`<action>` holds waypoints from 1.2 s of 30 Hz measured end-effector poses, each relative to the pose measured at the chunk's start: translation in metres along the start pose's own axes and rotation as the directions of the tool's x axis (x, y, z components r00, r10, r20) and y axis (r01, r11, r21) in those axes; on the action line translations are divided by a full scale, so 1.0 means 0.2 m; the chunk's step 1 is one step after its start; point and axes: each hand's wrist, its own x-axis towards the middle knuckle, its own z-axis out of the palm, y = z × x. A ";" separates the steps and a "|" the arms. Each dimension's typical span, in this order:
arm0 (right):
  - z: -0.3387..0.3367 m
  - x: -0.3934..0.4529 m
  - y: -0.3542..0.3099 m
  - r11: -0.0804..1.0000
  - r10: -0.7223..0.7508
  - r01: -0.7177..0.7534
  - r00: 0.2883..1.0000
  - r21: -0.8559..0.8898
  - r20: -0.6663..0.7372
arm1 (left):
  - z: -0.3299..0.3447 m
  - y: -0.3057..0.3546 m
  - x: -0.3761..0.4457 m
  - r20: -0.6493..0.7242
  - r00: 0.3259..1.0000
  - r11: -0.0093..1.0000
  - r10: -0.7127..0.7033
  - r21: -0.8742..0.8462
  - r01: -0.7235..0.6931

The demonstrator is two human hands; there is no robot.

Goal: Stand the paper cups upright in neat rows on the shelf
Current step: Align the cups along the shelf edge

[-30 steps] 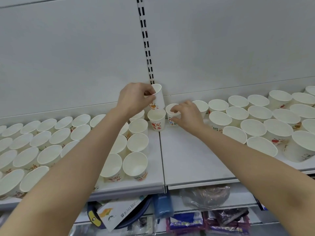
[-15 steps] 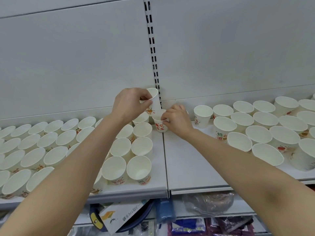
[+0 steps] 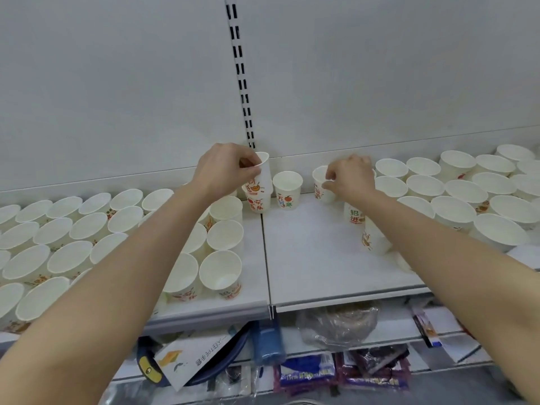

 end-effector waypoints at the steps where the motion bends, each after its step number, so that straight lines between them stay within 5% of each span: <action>1: 0.00 0.00 0.00 1.000 -0.011 0.011 1.000 0.008 -0.003 | 0.00 0.00 0.00 0.014 1.000 1.000 0.002 -0.003 -0.002; 14: -0.09 -0.25 -0.06 0.960 -0.069 0.109 0.985 0.257 -0.159 | 0.12 0.01 -0.14 0.122 0.992 0.998 0.037 -0.062 -0.029; 22: -0.03 -0.38 -0.15 0.918 -0.173 0.190 0.982 0.348 -0.079 | 0.27 -0.02 -0.22 0.146 0.986 0.939 0.083 0.320 -0.127; 36: 0.06 -0.37 -0.22 0.875 -0.255 0.268 0.963 0.403 -0.087 | 0.26 -0.10 -0.19 0.164 0.975 0.894 0.153 0.396 -0.207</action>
